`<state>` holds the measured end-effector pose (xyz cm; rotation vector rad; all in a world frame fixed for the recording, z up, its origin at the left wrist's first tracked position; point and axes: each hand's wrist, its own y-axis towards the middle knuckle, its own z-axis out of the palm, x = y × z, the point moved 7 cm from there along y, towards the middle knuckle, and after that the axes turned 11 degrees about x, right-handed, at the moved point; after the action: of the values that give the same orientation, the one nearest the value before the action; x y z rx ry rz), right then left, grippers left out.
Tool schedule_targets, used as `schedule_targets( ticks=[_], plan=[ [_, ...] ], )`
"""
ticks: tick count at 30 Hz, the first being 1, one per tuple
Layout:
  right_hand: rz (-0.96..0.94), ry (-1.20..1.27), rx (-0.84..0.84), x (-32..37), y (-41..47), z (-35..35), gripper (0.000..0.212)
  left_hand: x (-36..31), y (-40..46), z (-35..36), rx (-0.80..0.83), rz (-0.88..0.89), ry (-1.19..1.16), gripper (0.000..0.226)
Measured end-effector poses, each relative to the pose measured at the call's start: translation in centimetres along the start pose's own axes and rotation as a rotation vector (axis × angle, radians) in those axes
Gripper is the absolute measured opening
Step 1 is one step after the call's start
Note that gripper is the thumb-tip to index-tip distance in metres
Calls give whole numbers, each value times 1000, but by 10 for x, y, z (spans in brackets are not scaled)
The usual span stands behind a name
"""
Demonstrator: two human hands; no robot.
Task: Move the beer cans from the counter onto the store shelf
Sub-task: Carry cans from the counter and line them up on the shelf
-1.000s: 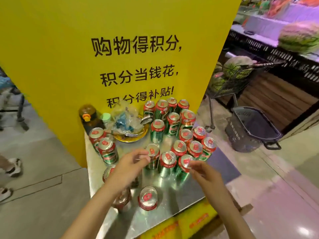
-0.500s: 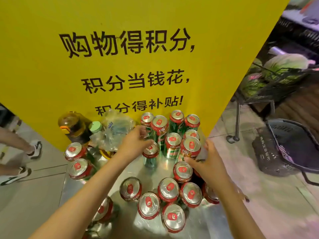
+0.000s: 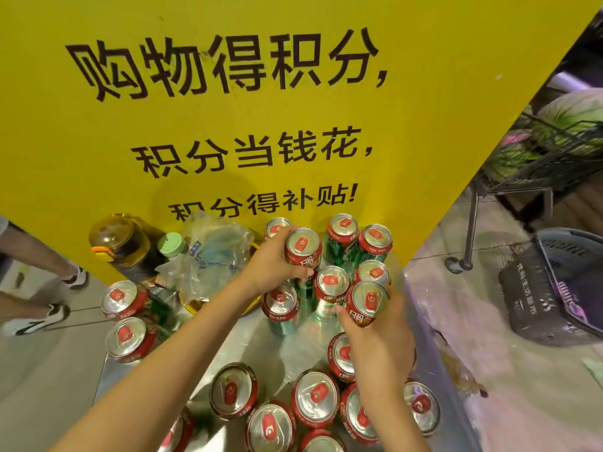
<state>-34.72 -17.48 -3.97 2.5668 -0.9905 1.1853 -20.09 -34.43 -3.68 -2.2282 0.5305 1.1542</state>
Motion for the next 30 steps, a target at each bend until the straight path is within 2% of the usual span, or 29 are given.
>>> schedule_targets(
  ticks=[5, 10, 19, 23, 25, 30],
  plan=[
    [5, 107, 49, -2, 3, -1, 67, -4, -6, -4, -100, 30, 47, 79],
    [-109, 184, 11, 11, -2, -24, 57, -16, -19, -10, -183, 84, 51, 72],
    [-250, 338, -47, 50, -9, -77, 68, -65, -52, -34, -276, 212, -34, 64],
    [-372, 517, -70, 83, -21, -104, 55, -95, -85, -51, -376, 273, -144, 68],
    [-441, 586, -51, 102, -29, -114, 59, -109, -107, -61, -413, 314, -202, 65],
    [-550, 741, 104, 139, -54, -109, 57, -124, -173, -86, -462, 406, -393, 65]
  ],
)
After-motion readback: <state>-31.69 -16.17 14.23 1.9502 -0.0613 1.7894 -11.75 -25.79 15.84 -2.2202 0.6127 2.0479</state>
